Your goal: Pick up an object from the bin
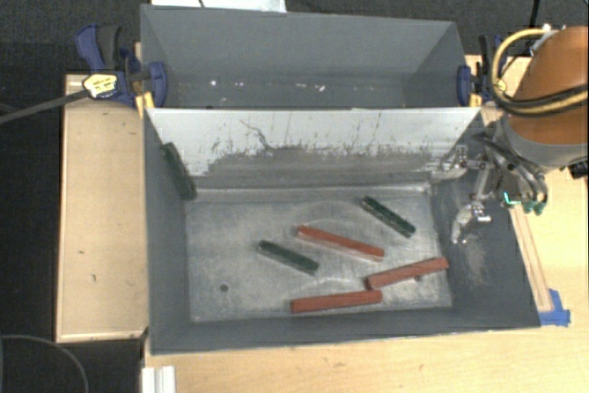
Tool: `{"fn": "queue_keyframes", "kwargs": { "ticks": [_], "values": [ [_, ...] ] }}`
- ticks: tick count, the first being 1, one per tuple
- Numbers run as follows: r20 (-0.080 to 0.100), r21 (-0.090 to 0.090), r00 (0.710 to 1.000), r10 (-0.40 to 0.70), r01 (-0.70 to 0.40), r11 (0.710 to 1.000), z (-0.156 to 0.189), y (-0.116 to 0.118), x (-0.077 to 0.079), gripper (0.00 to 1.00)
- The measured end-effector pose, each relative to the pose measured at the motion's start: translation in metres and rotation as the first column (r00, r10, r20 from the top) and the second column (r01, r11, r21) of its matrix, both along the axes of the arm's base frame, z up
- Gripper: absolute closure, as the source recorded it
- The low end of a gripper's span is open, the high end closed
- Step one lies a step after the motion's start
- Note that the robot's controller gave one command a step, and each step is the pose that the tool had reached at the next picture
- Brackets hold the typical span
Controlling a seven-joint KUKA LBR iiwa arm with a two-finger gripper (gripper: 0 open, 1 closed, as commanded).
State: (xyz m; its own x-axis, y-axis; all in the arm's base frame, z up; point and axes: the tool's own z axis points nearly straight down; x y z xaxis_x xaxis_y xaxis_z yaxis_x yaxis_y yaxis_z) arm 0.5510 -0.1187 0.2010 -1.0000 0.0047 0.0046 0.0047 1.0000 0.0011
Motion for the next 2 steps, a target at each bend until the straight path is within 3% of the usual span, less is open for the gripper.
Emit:
{"fn": "queue_keyframes", "kwargs": {
  "ticks": [1,2],
  "values": [
    [0.008,-0.002,1.000,0.003,-0.003,1.000,0.005,0.000,0.002,0.00],
    [0.006,0.000,0.991,-0.132,0.132,0.991,-0.116,0.046,-0.008,1.00]
  ]
}}
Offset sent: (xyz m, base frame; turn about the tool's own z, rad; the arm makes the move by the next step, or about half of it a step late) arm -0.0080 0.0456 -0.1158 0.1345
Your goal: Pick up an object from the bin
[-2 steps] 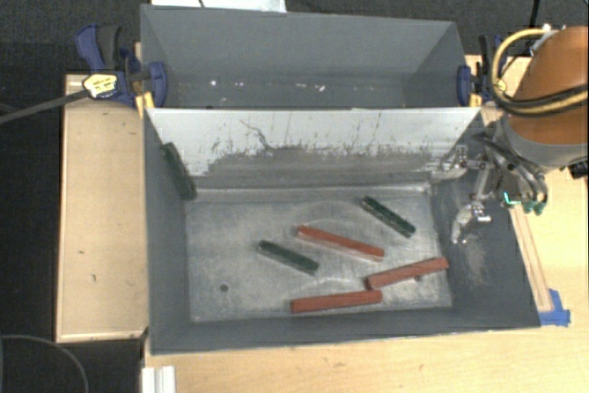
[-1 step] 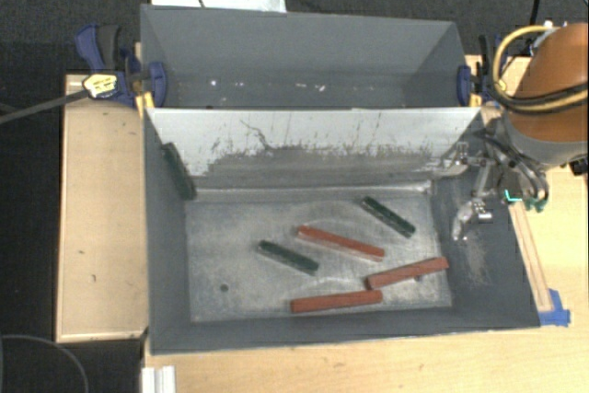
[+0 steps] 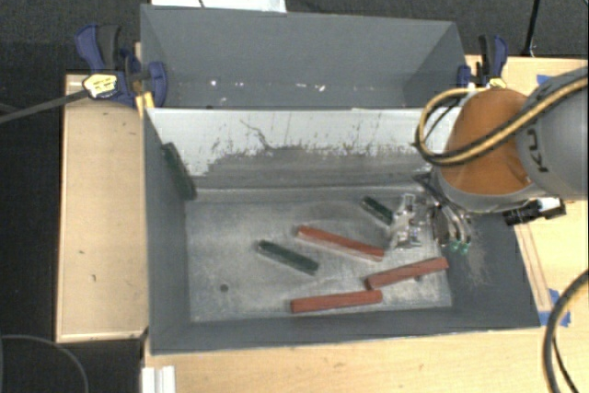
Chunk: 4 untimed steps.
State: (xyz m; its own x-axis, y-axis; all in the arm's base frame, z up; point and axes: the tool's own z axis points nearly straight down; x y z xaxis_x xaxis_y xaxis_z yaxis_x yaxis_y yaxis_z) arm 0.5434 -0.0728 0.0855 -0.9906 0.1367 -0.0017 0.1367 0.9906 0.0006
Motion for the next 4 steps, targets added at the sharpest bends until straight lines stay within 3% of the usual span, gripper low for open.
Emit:
{"fn": "queue_keyframes", "kwargs": {
  "ticks": [1,2,3,4],
  "values": [
    [0.000,-0.001,1.000,0.003,-0.003,1.000,0.000,0.000,0.000,0.00],
    [0.000,-0.001,1.000,0.004,-0.004,1.000,0.000,0.000,0.000,0.00],
    [0.024,-0.002,0.999,-0.030,0.030,1.000,-0.010,0.053,-0.050,1.00],
    [0.024,-0.002,0.999,-0.029,0.029,1.000,-0.010,0.053,-0.050,1.00]
  ]
}}
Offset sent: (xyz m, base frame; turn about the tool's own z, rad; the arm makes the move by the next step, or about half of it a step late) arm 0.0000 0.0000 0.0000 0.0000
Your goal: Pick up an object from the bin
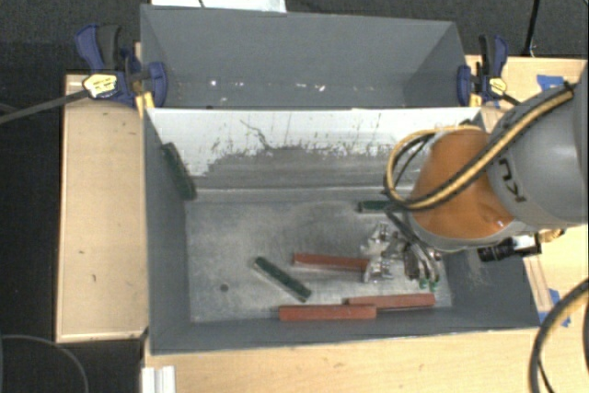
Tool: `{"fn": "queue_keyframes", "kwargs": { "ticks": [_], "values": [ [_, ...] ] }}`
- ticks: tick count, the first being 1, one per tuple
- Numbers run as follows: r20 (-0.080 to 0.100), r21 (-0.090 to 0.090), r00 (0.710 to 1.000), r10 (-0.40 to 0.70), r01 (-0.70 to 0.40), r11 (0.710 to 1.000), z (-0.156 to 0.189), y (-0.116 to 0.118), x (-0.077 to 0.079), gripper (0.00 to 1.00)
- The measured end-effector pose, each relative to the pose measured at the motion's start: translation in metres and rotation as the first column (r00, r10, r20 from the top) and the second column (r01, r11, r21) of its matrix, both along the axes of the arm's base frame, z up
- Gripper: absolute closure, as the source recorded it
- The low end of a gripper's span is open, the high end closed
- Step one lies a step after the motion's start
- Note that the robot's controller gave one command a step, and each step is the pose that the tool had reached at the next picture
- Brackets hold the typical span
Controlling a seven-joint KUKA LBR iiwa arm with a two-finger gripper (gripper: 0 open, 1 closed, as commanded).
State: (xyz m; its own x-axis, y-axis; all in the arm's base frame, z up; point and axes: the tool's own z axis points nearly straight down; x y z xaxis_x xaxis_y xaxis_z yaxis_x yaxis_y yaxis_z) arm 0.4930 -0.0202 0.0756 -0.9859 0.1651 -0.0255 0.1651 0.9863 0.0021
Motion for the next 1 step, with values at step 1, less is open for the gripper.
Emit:
{"fn": "queue_keyframes", "kwargs": {
  "ticks": [1],
  "values": [
    [-0.014,0.002,0.999,0.034,-0.034,0.999,0.1758,0.0027,0.0288,1.00]
  ]
}}
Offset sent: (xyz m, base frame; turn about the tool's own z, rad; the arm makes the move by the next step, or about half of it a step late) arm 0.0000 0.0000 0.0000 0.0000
